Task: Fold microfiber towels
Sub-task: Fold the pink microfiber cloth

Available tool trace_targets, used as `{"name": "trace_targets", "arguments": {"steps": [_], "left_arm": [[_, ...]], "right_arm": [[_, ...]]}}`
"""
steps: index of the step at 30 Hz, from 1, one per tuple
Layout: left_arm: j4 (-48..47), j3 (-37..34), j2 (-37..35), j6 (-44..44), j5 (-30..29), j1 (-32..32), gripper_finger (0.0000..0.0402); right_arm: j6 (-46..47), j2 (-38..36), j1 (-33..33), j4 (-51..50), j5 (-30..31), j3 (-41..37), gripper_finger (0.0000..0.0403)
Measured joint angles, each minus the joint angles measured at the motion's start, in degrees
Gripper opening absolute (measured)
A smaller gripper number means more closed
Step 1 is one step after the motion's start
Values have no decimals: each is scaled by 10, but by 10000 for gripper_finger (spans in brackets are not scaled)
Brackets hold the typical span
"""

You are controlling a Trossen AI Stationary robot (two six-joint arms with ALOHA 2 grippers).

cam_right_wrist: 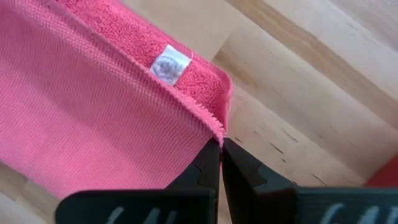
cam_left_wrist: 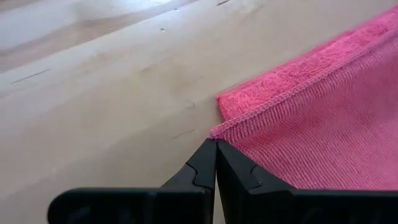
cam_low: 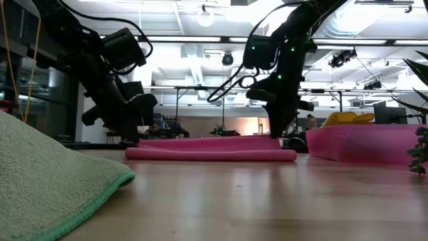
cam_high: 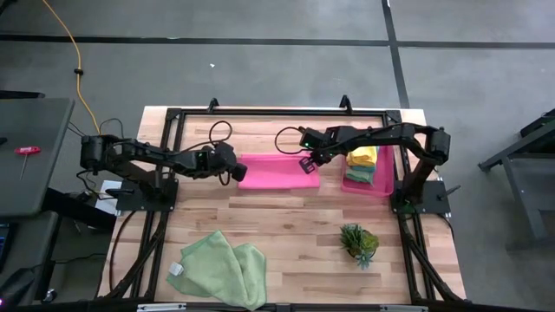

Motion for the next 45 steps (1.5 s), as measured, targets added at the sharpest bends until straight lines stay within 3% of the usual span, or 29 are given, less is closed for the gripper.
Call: {"name": "trace_targets", "arguments": {"steps": [10,15,24,28,32,35,39,42,45], "left_arm": [[0,0,0,7,-16,0,1],[-1,0,0,7,-24,0,21],[-1,0,0,22,-27,21,89],[-4,0,-19,40,-7,34,114],[-7,0,-62,86,35,41,130],[-10,0,-97,102,100,40,135],[-12,0,-121,87,197,34,136],[-26,0,-117,45,207,24,136],[-22,0,-97,3,200,15,136]], "right_arm": [[21,0,0,2,1,0,0],[21,0,0,3,19,0,8],[20,0,-11,4,49,0,128],[1,-4,-29,-9,47,0,181],[-21,-19,-46,-28,44,1,208],[-45,-31,-57,-36,2,2,212],[-72,-34,-61,-42,-102,2,213],[-76,-31,-56,-27,-156,-8,213],[-71,-31,-49,-7,-164,-24,213]]}}
